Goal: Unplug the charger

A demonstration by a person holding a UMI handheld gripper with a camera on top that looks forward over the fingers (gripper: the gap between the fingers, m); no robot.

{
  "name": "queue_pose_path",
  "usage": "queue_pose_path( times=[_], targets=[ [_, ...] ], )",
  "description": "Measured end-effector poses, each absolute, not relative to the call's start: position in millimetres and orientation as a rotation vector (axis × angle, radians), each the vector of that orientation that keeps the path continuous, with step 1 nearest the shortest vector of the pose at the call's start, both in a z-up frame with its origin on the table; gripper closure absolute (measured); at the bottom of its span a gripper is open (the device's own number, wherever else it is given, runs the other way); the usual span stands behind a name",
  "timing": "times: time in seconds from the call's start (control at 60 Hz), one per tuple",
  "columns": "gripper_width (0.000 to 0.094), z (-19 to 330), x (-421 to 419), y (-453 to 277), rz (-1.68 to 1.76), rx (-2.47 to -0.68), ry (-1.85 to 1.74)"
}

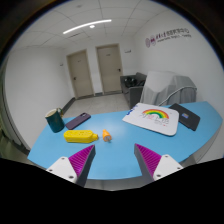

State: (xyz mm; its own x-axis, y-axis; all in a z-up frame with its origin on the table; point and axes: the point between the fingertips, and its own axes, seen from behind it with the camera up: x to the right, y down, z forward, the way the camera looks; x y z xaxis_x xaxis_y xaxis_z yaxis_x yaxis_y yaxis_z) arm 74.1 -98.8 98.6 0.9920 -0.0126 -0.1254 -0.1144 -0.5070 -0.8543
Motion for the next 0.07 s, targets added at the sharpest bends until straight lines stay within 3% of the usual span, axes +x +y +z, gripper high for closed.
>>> queue_pose_path(
  times=[0.067],
  targets=[
    [0.0128,109.6,89.9,-129.4,0.117,-2.082,0.122]
  ],
)
